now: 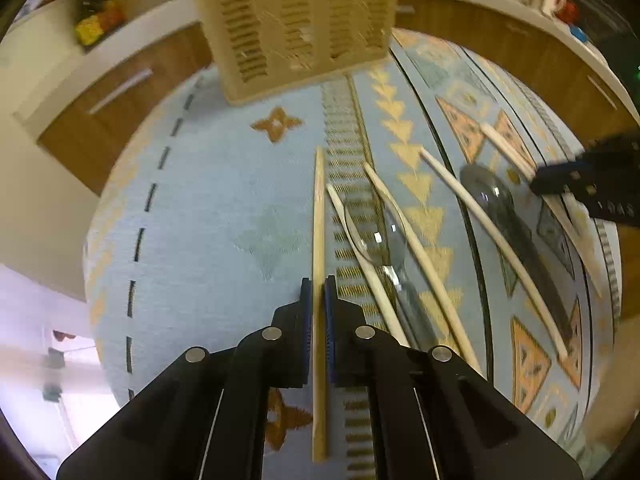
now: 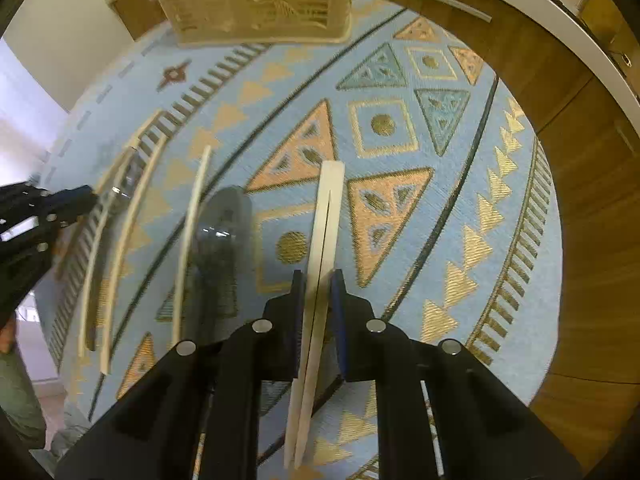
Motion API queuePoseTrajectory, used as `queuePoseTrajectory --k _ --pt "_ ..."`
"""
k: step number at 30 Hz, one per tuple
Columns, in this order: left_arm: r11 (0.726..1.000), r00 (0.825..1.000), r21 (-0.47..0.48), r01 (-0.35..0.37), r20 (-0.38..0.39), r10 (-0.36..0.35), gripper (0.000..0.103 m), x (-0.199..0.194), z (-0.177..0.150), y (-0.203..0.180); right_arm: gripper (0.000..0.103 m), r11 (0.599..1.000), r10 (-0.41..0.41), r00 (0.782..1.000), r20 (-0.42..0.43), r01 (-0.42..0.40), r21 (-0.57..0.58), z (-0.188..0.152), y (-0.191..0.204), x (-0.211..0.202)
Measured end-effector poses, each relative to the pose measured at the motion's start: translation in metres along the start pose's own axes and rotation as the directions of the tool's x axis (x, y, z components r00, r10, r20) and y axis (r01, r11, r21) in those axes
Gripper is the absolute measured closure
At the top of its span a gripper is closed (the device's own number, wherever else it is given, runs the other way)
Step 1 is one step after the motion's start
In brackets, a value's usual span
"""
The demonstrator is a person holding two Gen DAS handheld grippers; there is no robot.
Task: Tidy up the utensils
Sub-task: 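Lift the chopstick with the left tool toward the holder while the right tool grips chopsticks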
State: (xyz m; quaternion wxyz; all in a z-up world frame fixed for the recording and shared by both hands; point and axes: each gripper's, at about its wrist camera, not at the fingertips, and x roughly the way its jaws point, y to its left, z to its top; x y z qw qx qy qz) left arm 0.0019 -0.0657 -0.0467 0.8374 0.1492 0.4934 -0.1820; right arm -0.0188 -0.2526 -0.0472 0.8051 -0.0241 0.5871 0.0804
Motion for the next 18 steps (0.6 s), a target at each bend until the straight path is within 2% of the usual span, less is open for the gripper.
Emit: queuePoseTrajectory --k 2,3,5,7,10,13,18 --pt "0.996 0.995 -0.049 0.069 0.075 -0.065 0.100 -0.012 0.002 0.006 0.092 1.000 0.026 0.998 0.049 -0.026 0.008 -0.006 -0.002 -0.010" --pt "0.990 0.986 -0.078 0.115 0.126 -0.105 0.100 -0.022 0.003 0.011 0.092 0.999 0.040 0.997 0.067 -0.041 0.012 -0.010 -0.005 -0.015" --pt "0.983 0.971 -0.102 0.154 0.202 -0.132 0.100 -0.041 0.004 0.020 0.101 0.996 0.086 0.988 0.126 -0.089 0.016 -0.013 -0.008 -0.030" --pt "0.976 0.951 -0.118 0.182 0.275 -0.144 0.100 -0.061 0.010 0.027 0.101 0.990 0.139 0.975 0.174 -0.142 0.009 -0.014 -0.011 -0.043" --pt "0.970 0.935 -0.129 0.206 0.318 -0.156 0.100 -0.075 0.016 0.032 0.101 0.992 0.124 0.977 0.176 -0.125 -0.003 -0.012 -0.008 -0.048" --pt "0.965 0.924 -0.128 0.227 0.342 -0.172 0.100 -0.078 0.018 0.033 0.101 0.988 0.143 0.973 0.180 -0.150 0.025 -0.010 -0.012 -0.042" --pt "0.961 0.923 -0.137 0.239 0.339 -0.182 0.099 -0.076 0.008 0.030 0.101 0.994 0.103 0.977 0.186 -0.110 0.025 -0.010 -0.013 -0.039"
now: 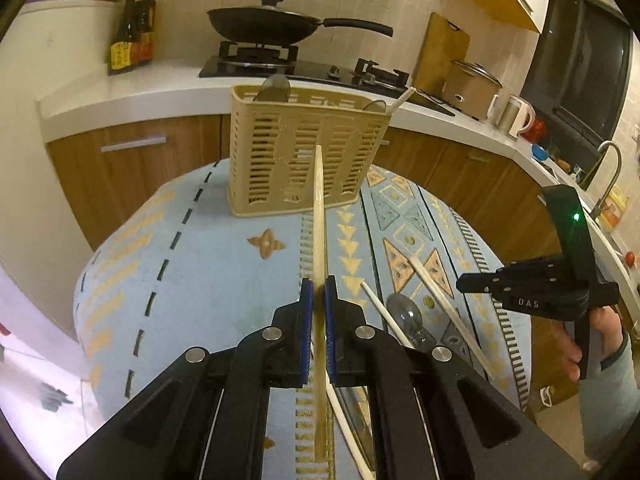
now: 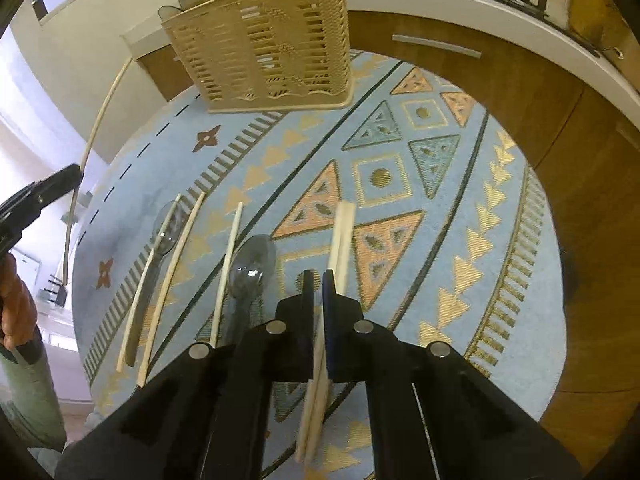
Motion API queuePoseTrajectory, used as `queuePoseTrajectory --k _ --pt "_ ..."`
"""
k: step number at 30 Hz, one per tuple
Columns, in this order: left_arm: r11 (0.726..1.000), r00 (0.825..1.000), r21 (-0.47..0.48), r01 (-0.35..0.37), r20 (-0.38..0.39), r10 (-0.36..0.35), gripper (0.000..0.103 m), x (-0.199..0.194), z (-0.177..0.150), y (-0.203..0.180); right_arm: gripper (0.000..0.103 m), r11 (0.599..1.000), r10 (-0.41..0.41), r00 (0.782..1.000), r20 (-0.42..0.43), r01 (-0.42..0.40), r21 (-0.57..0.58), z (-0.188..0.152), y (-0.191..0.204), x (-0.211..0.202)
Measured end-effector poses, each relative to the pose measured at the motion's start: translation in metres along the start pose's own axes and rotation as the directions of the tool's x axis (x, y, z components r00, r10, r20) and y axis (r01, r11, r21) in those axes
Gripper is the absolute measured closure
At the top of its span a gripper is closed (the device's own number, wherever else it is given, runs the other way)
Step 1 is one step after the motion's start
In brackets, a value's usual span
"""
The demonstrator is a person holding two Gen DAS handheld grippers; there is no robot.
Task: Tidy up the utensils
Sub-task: 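Lift the chopstick with the left tool toward the holder while the right tool grips chopsticks, then carry the chopstick with the left tool over the beige holder while the right tool carries chopsticks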
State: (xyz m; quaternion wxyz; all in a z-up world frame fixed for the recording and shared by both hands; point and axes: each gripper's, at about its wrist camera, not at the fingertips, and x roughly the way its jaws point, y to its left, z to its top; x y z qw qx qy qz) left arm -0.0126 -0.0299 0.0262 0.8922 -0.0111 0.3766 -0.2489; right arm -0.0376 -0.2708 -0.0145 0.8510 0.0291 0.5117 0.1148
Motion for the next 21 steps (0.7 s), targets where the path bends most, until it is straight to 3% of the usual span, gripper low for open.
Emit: queuePoseTrajectory --k 3,5,7,10,14,16,18,21 --pt "1.000 1.000 -0.007 0.006 -0.001 -0.006 0.099 -0.002 0.000 0.004 0.095 0.999 -0.034 0.999 0.024 0.034 0.000 0.004 -0.003 0.001" --pt "1.000 1.000 -0.013 0.019 -0.002 -0.019 0.099 -0.001 -0.001 0.006 0.067 0.999 -0.041 0.999 -0.009 0.041 0.008 0.008 -0.005 0.009" --pt "1.000 1.000 -0.010 0.024 -0.003 -0.024 0.099 -0.002 -0.003 0.007 0.057 0.999 -0.031 0.999 -0.026 0.031 0.014 0.010 -0.006 0.015" --pt "1.000 1.000 -0.008 0.024 0.000 -0.024 0.099 -0.004 -0.004 0.008 0.058 0.999 -0.044 0.995 -0.089 0.045 0.019 0.014 -0.007 0.030" --pt "1.000 1.000 -0.013 0.026 0.004 -0.025 0.099 -0.005 -0.004 0.011 0.080 0.997 -0.072 0.984 -0.163 0.077 0.024 0.016 -0.001 0.051" --pt "0.999 1.000 -0.020 0.029 0.008 -0.029 0.099 -0.005 -0.003 0.013 0.089 0.990 -0.141 0.977 -0.159 0.135 -0.049 0.015 0.012 0.053" --pt "0.999 0.999 -0.028 0.031 0.015 -0.030 0.099 -0.005 -0.003 0.014 0.093 0.987 -0.153 0.975 -0.163 0.143 -0.072 0.014 0.020 0.054" --pt "0.998 0.998 -0.042 0.040 0.052 -0.037 0.099 -0.011 0.003 0.016 0.093 0.995 -0.087 0.990 -0.114 0.081 -0.053 0.015 0.020 0.044"
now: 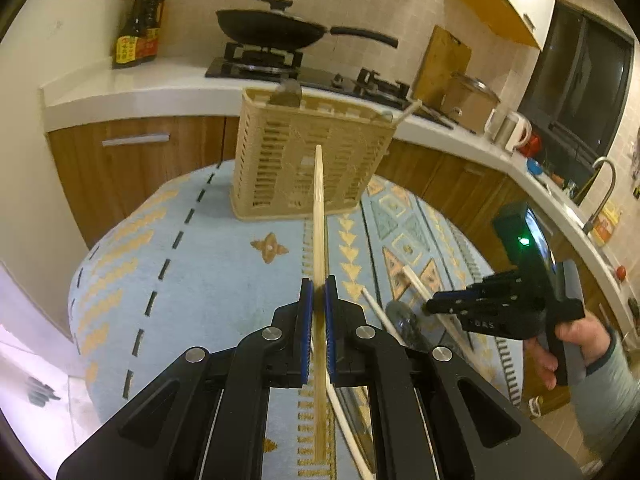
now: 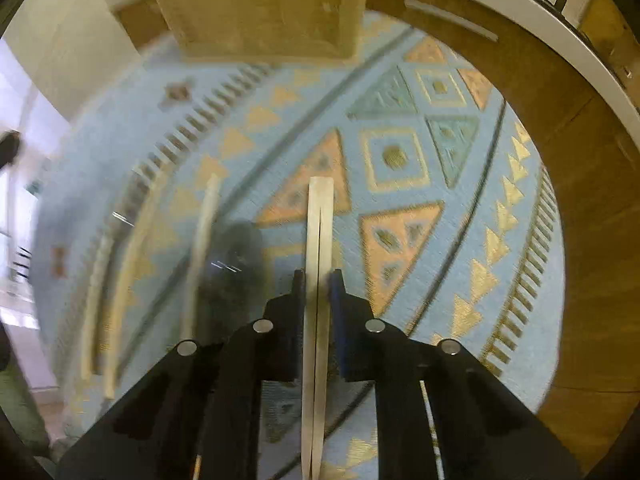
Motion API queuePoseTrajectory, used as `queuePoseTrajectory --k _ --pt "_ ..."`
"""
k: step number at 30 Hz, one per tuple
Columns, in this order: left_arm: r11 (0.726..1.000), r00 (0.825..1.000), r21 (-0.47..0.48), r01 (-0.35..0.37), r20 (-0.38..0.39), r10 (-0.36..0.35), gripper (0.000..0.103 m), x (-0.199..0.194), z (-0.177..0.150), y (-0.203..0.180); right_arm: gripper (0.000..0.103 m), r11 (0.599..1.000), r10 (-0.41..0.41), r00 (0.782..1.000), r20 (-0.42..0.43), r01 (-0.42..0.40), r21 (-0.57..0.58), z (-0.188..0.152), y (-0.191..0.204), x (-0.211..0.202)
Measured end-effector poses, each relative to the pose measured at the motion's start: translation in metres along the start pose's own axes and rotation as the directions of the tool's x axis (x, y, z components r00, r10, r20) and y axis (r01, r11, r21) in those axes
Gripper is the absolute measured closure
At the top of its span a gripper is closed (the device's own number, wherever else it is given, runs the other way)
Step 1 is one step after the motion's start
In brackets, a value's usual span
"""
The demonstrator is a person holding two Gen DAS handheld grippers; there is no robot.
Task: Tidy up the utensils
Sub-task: 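Carry the chopstick with the left tool over the beige holder while the right tool carries chopsticks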
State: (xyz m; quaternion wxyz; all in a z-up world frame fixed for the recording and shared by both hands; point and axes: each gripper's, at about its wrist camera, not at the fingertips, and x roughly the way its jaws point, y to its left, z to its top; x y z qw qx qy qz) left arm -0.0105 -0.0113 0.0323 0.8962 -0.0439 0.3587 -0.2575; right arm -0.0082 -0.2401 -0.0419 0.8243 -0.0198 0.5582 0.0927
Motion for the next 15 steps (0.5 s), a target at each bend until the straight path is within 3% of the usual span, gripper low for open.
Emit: queuePoseTrajectory --k 3,6,9,15 --pt "1.000 0.999 0.004 0.008 0.049 -0.009 0.099 -0.010 0.010 0.000 0.093 0.998 0.062 0.993 0.105 -0.063 0.004 -0.003 -0.002 -0.029" --pt "1.000 0.993 0.003 0.031 0.112 -0.031 0.099 -0.021 0.024 -0.002 0.093 0.993 0.113 0.971 0.213 -0.116 0.001 -0.003 -0.002 -0.061" --pt "0.999 0.984 0.018 0.035 0.175 -0.037 0.099 -0.031 0.045 -0.008 0.093 0.987 0.156 0.930 0.332 -0.157 -0.024 0.005 -0.002 -0.093" --pt "0.997 0.952 0.057 0.049 0.298 -0.064 0.099 -0.042 0.105 -0.017 0.093 0.970 0.230 0.806 0.546 -0.233 -0.065 0.044 -0.003 -0.148"
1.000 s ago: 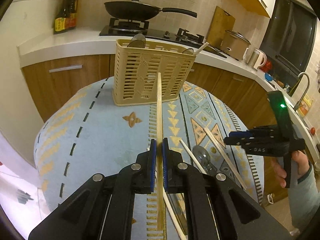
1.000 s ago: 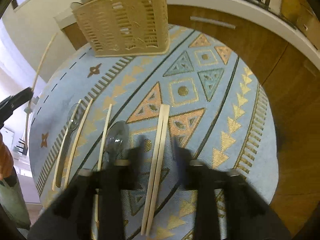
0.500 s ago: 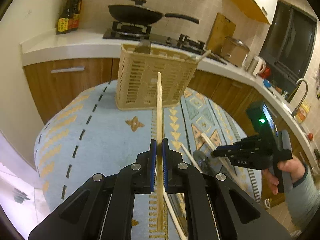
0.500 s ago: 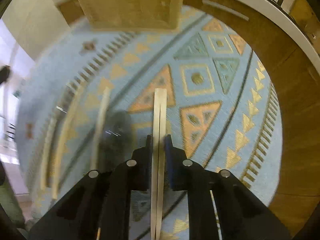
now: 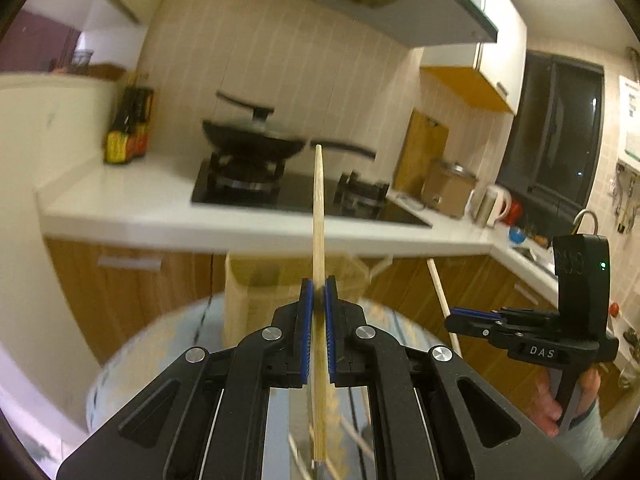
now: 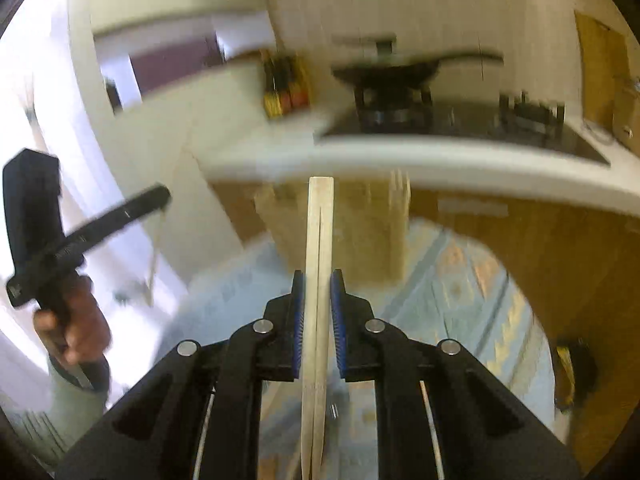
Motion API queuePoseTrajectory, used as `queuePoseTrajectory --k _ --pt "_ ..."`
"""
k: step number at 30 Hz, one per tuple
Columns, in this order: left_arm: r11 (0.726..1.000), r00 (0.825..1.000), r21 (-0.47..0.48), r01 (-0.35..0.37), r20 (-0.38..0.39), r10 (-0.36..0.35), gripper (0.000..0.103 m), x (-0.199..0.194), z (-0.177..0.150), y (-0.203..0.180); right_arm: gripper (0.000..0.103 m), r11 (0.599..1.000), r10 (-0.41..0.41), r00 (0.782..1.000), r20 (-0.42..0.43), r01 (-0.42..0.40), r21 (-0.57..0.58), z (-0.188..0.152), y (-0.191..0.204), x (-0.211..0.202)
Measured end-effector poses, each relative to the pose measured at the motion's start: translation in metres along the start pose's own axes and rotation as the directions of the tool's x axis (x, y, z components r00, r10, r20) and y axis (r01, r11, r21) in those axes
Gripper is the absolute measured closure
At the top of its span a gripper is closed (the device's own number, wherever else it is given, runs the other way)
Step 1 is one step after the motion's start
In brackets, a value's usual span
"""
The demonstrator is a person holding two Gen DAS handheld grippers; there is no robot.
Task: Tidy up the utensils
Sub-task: 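Carry the chopstick with the left tool over the beige holder while the right tool carries chopsticks, then open both tools to drop the chopsticks into the beige holder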
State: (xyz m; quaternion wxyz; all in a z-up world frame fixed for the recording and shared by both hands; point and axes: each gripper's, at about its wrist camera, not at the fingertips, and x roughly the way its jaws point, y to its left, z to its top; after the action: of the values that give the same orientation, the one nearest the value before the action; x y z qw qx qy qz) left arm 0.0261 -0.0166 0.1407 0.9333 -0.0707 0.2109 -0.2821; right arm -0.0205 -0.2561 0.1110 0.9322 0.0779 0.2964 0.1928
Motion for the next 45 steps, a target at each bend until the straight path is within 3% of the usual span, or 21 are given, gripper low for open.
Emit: queuePoseTrajectory --k 6,9,14,19,24,27,30,32,35,37,39,42,45 --pt "0.999 0.995 -0.032 0.008 0.098 -0.005 0.099 0.034 0.049 0.013 0.093 0.999 0.019 0.982 0.186 -0.025 0.030 0.055 -0.001 0.008" --pt "0.998 0.990 -0.063 -0.008 0.140 0.017 0.099 0.056 0.062 0.025 0.093 0.999 -0.027 0.954 0.298 0.011 0.053 0.079 -0.013 0.015" --pt "0.991 0.978 -0.129 -0.047 0.196 0.072 0.099 0.096 0.065 0.051 0.092 0.986 -0.167 0.874 0.457 0.138 0.096 0.106 -0.026 0.036" --pt "0.986 0.971 -0.137 -0.100 0.204 0.127 0.099 0.132 0.054 0.068 0.092 0.970 -0.230 0.840 0.491 0.161 0.179 0.115 -0.051 0.065" --pt "0.980 0.957 -0.101 -0.171 0.219 0.190 0.099 0.152 0.039 0.069 0.092 0.960 -0.281 0.833 0.477 0.237 0.151 0.107 -0.061 0.099" --pt "0.976 0.951 -0.092 -0.196 0.226 0.212 0.099 0.157 0.032 0.069 0.092 0.944 -0.326 0.794 0.512 0.303 0.131 0.094 -0.053 0.103" --pt "0.974 0.947 -0.088 -0.208 0.232 0.223 0.099 0.160 0.025 0.071 0.092 0.937 -0.335 0.773 0.539 0.334 0.103 0.087 -0.047 0.109" --pt "0.974 0.946 -0.088 -0.208 0.233 0.223 0.099 0.159 0.020 0.072 0.092 0.934 -0.332 0.773 0.541 0.348 0.077 0.085 -0.043 0.112" --pt "0.979 0.958 -0.091 -0.181 0.210 0.196 0.093 0.153 0.013 0.075 0.092 0.942 -0.306 0.812 0.497 0.334 0.034 0.081 -0.041 0.117" --pt "0.983 0.965 -0.084 -0.161 0.194 0.174 0.076 0.146 0.009 0.075 0.088 0.948 -0.291 0.828 0.478 0.317 0.027 0.076 -0.041 0.112" --pt "0.987 0.970 -0.078 -0.140 0.187 0.152 0.067 0.136 0.004 0.074 0.085 0.953 -0.281 0.838 0.468 0.302 0.033 0.071 -0.043 0.100" --pt "0.990 0.976 -0.083 -0.117 0.174 0.130 0.062 0.119 0.001 0.072 0.085 0.962 -0.262 0.855 0.447 0.268 0.053 0.062 -0.045 0.083" --pt "0.991 0.979 -0.083 -0.108 0.165 0.120 0.049 0.104 -0.001 0.071 0.084 0.972 -0.232 0.896 0.379 0.223 0.068 0.050 -0.051 0.065"
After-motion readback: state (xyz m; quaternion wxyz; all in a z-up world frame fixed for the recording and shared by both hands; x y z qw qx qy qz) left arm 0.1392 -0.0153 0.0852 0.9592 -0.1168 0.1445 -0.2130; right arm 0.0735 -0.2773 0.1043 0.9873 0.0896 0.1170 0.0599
